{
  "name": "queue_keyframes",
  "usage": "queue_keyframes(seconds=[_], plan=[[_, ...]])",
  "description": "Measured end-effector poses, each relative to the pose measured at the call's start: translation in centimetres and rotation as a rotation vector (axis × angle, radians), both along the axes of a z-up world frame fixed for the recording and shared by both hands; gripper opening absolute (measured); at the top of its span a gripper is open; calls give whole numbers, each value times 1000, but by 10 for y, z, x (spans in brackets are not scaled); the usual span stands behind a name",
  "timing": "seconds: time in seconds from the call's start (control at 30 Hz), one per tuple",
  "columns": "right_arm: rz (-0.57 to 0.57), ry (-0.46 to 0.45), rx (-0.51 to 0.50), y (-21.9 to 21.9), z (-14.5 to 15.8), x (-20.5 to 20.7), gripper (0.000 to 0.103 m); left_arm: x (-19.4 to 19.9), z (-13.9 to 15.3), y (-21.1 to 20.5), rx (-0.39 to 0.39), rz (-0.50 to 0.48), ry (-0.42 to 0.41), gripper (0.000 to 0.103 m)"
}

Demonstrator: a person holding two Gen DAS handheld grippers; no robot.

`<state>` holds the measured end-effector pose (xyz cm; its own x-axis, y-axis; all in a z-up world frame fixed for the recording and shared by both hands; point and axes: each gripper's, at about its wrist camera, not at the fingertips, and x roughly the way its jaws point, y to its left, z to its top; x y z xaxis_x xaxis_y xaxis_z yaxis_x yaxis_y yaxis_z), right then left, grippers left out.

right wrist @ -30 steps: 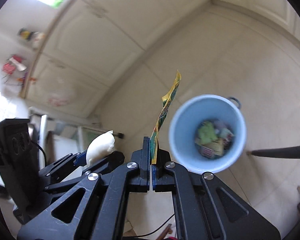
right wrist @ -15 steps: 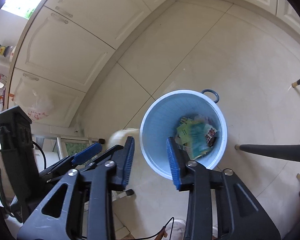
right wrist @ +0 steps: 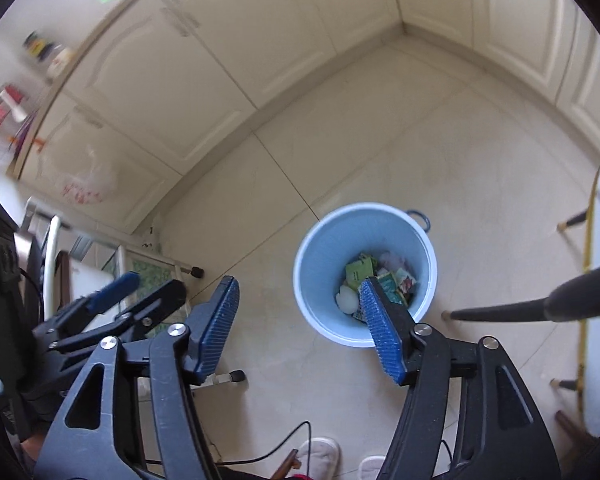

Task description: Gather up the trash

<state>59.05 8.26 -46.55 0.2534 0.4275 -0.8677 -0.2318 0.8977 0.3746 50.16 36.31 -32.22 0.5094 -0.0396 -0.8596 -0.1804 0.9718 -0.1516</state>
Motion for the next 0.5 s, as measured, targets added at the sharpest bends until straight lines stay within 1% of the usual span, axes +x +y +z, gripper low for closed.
queue_keyframes(seconds=[0.03, 0.1, 0.17, 0.23, 0.3, 0.37, 0.4, 0.43, 0.47, 0.5], plan=[[13, -26, -8, 4, 16, -8, 70, -12, 15, 3, 10, 12, -24, 83], [42, -60, -31, 10, 46, -25, 86, -35, 40, 3, 30, 22, -76, 84], [51, -100, -43, 9, 76, -43, 90, -64, 69, 1, 25, 22, -141, 89], [52, -164, -56, 2, 109, -67, 95, -93, 94, -8, 34, 33, -201, 93], [41, -236, -79, -6, 144, -93, 96, -122, 123, -18, 39, 35, -279, 94], [30, -301, -80, -13, 176, -119, 96, -147, 141, -53, 52, 22, -342, 95], [21, -328, -72, -19, 191, -131, 96, -160, 157, -59, 54, 8, -386, 95], [14, -356, -59, -26, 208, -145, 96, -174, 167, -72, 53, 0, -422, 98], [3, -380, -52, -34, 223, -156, 97, -186, 178, -76, 58, 2, -453, 102], [-13, -406, -52, -41, 237, -168, 101, -200, 189, -81, 64, 1, -488, 102]])
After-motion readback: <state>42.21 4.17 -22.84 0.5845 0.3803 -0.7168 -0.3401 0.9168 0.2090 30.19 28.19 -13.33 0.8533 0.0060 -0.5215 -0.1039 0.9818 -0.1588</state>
